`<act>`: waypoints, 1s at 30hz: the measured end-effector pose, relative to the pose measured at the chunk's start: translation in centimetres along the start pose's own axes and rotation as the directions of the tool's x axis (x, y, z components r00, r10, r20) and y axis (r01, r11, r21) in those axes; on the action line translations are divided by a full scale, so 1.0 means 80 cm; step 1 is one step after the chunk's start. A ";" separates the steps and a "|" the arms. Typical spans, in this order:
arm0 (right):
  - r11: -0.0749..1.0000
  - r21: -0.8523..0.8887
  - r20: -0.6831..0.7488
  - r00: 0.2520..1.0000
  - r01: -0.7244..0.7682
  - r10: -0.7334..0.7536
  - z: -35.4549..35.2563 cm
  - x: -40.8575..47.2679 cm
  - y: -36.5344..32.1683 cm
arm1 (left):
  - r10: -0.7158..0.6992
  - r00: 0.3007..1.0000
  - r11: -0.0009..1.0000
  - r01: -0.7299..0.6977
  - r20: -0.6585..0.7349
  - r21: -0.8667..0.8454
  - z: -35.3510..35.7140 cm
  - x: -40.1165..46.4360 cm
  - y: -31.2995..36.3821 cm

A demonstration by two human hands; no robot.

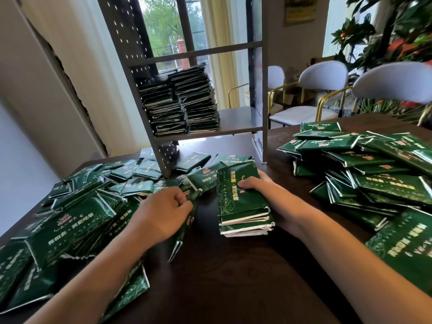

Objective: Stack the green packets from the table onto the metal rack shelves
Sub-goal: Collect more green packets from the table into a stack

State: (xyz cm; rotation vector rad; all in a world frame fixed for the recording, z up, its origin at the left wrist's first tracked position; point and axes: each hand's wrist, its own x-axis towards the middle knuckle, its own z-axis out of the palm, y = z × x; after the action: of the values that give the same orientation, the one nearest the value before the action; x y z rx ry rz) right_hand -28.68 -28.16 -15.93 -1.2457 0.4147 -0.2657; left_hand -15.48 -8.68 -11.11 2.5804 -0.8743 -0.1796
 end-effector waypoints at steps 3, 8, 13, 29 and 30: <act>1.000 -0.012 -0.018 1.000 -0.004 0.004 -0.001 0.002 0.000 | -0.007 0.999 0.979 -0.003 -0.047 -0.205 -0.013 0.005 0.006; 1.000 -0.021 -0.017 1.000 -0.003 0.003 -0.001 0.004 0.001 | 0.068 0.991 0.898 -0.113 -0.119 -0.426 -0.036 -0.003 0.038; 1.000 0.003 -0.006 1.000 0.012 -0.012 -0.004 0.008 0.003 | 0.117 0.990 0.830 -0.142 -0.079 -0.540 -0.022 -0.007 0.077; 0.998 0.043 0.044 0.998 0.052 -0.054 -0.007 0.014 0.008 | 0.028 0.980 0.523 0.154 0.197 -0.838 0.021 0.005 0.072; 0.997 0.055 0.047 0.997 0.061 -0.063 -0.007 0.014 0.008 | 0.014 0.973 0.498 0.192 0.229 -0.846 0.025 0.003 0.069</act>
State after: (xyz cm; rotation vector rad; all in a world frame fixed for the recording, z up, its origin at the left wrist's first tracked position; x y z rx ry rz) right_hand -27.95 -28.88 -16.83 -1.2112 0.3256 -0.2974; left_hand -18.81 -13.49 -10.63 1.6288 -0.4876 -0.7363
